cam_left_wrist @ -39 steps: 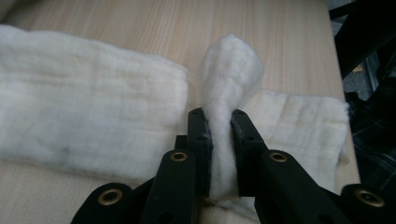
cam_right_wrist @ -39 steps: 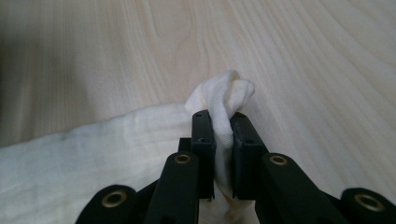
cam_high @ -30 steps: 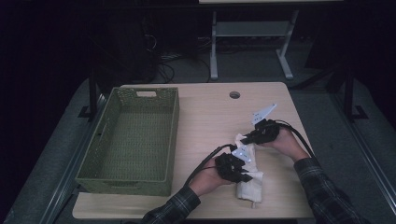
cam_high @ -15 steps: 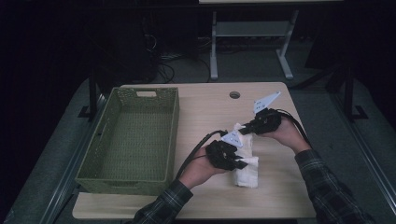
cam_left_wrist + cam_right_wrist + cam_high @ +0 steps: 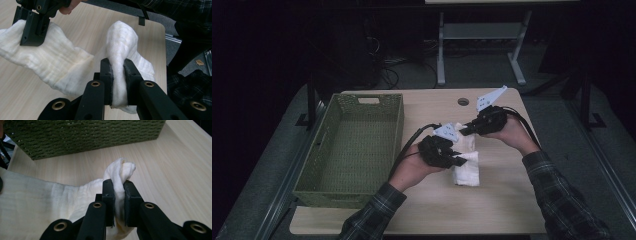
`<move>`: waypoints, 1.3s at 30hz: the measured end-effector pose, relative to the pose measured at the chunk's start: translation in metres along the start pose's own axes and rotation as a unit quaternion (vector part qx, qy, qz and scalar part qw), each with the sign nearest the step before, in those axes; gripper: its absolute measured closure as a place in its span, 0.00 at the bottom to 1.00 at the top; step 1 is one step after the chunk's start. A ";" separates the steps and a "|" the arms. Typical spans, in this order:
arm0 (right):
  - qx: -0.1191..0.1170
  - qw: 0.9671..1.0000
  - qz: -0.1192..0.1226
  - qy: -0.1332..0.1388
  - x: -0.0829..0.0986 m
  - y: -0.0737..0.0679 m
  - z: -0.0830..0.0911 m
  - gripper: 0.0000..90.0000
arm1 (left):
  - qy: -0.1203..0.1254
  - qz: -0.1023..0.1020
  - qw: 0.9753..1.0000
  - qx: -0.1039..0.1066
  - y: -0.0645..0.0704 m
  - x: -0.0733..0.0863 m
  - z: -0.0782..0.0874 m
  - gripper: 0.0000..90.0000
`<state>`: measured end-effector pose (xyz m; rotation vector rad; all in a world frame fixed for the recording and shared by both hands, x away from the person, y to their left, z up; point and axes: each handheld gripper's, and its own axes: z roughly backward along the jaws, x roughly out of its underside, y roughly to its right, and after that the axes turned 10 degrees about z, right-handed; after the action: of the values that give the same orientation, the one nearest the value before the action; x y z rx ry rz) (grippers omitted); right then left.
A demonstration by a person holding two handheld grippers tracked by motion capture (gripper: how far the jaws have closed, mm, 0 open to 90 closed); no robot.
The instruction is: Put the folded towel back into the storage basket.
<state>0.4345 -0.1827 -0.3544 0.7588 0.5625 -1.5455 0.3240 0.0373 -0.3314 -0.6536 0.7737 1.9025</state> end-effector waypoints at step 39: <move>-0.011 0.997 0.077 0.011 -0.141 0.022 -0.061 0.90 | 0.055 0.025 0.996 -0.058 -0.049 0.046 0.145 0.88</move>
<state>0.4682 -0.0470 -0.2883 0.7849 0.5247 -1.3887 0.3325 0.1884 -0.2807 -0.8233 0.7578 1.9824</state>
